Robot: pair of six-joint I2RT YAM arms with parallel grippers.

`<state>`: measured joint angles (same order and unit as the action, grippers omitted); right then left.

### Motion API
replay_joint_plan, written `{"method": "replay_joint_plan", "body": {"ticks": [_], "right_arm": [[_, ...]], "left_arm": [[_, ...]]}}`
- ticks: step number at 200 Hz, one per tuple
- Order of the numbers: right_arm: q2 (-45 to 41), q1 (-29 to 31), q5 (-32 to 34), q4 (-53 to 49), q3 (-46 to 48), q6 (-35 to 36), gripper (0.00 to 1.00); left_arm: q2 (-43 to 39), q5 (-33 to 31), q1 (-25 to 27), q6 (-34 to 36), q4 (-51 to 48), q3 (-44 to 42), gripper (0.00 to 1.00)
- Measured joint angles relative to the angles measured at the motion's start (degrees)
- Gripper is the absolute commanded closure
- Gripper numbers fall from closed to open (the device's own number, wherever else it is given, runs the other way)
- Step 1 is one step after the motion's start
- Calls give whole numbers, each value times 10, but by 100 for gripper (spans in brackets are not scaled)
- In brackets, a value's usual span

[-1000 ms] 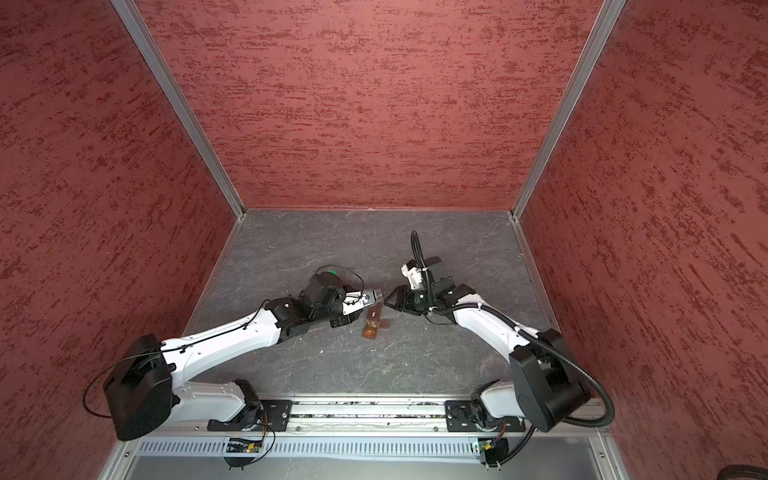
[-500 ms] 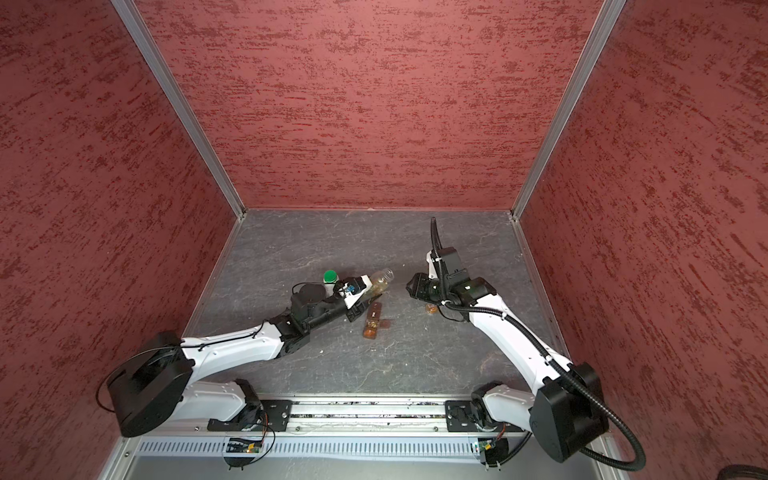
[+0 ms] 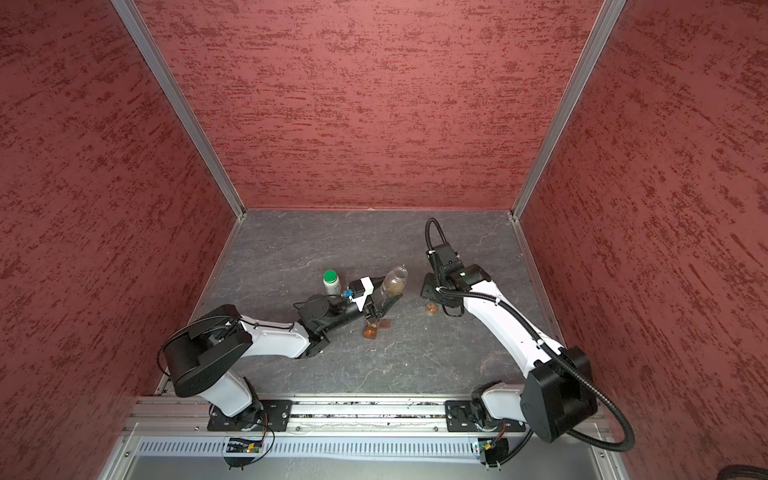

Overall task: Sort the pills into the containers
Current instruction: 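Raise the bottle upright with the left gripper while right moves to the cap, then grasp the bottle cap on the table with the right gripper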

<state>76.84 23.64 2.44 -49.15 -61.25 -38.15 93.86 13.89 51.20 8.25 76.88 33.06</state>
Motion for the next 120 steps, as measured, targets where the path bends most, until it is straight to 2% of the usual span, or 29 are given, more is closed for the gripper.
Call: {"method": "replay_joint_plan", "body": {"ticks": [120], "right_arm": [[179,-32,-14,-11,-34,1,39]], "left_arm": [[3,2,-8,6,24,-24,100]]}}
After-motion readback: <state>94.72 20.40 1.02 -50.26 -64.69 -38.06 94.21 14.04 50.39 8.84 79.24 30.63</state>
